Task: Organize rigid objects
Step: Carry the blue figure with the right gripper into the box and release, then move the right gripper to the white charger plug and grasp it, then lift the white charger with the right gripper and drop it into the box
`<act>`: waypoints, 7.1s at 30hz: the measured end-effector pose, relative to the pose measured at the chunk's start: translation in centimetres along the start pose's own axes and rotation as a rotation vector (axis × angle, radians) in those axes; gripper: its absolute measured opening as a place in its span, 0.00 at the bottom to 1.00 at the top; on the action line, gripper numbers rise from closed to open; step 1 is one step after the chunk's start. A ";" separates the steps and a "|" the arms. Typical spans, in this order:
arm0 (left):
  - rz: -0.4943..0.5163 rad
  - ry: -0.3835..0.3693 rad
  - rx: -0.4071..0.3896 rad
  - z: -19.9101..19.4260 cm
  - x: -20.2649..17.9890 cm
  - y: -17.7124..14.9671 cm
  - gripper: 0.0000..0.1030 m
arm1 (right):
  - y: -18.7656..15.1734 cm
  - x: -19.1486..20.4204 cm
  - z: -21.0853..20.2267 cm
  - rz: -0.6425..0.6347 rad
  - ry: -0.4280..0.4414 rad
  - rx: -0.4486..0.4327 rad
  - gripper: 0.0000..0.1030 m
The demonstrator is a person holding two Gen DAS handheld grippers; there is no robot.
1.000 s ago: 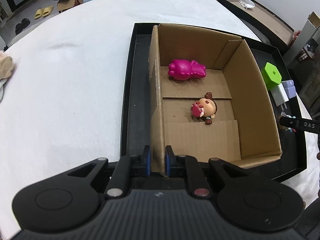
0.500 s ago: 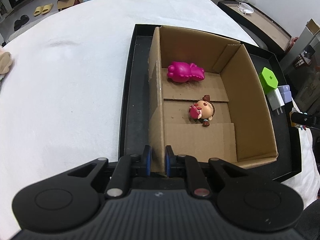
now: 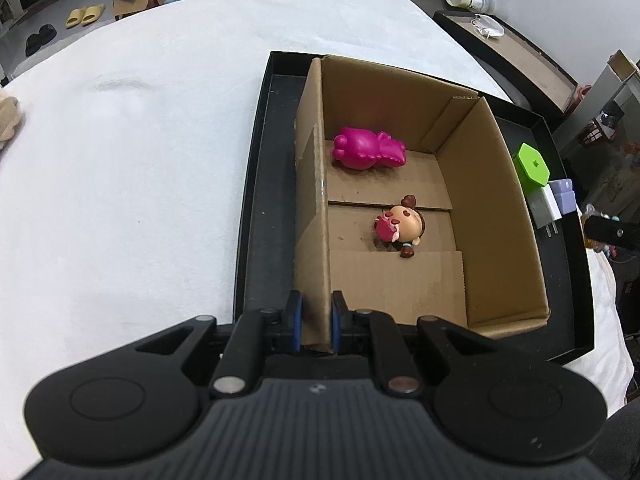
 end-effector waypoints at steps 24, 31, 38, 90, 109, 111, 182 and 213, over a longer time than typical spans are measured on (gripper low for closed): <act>-0.016 -0.054 0.010 0.2 0.4 0.0 0.14 | 2.7 7.7 1.2 -0.109 0.039 0.000 0.57; -0.006 -0.052 0.011 0.2 0.4 0.0 0.14 | 3.1 10.6 2.4 -0.165 0.066 0.017 0.57; -0.001 -0.049 0.013 0.2 0.3 0.1 0.14 | 3.9 12.8 3.3 -0.207 0.084 0.025 0.57; -0.024 -0.001 0.009 0.0 0.1 0.0 0.13 | 3.7 -1.7 -1.0 -0.072 -0.055 -0.088 0.81; -0.011 0.036 0.025 0.1 -0.1 0.1 0.13 | 0.9 -7.4 3.8 0.041 0.017 -0.087 0.56; -0.006 0.044 0.029 0.1 -0.2 0.1 0.13 | 0.9 -7.5 4.3 0.029 0.029 -0.095 0.56; 0.023 0.022 -0.012 0.1 -0.1 -0.1 0.13 | 5.5 5.1 -0.5 -0.134 0.211 -0.191 0.20; -0.026 -0.050 -0.004 0.2 1.1 0.0 0.14 | 0.8 14.7 5.4 -0.311 0.249 -0.080 0.34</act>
Point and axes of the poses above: each gripper's, at about its wrist camera, not at the fingertips, and z roughly the way its jaws point, x to its left, y to its top, the point moved 10 cm from there along z, roughly the way its jaws point, and after that the axes turned 7 degrees about y, right-handed, at the moved point
